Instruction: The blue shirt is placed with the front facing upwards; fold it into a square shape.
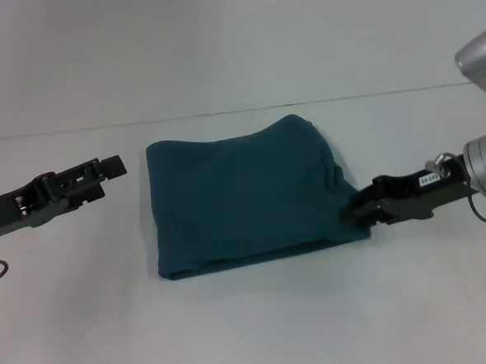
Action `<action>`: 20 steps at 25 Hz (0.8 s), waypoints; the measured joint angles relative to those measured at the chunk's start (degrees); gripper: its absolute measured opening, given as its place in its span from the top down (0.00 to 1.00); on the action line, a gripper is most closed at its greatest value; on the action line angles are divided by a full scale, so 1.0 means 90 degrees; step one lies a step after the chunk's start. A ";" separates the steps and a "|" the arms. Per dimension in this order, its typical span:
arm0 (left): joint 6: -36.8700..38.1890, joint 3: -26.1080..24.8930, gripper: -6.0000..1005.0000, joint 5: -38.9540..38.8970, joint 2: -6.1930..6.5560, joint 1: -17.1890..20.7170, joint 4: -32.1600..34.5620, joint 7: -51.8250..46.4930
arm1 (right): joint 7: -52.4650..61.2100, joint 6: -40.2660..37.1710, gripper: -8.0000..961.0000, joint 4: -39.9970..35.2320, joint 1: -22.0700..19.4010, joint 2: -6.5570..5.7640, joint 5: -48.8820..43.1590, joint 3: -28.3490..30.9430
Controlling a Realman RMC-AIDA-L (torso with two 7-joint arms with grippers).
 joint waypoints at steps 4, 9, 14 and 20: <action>0.0005 0.0000 0.06 0.0000 -0.0005 -0.0013 0.0000 0.0004 | 0.0072 0.0350 0.54 0.0151 0.0092 0.0019 -0.0402 0.0023; 0.0029 0.0011 0.06 0.0002 0.0008 0.0011 0.0011 -0.0013 | 0.0044 -0.0373 0.54 -0.0794 -0.0060 0.0019 0.0128 0.0214; -0.0256 0.0361 0.05 0.0555 0.0138 -0.0274 -0.0296 -0.0700 | -0.0012 -0.1033 0.54 -0.1266 -0.0127 -0.0172 0.0624 0.0524; -0.0943 0.0734 0.05 0.1253 0.0058 -0.0841 -0.0731 -0.1476 | -0.0553 -0.1394 0.54 -0.1271 -0.0075 -0.0401 0.1008 0.0876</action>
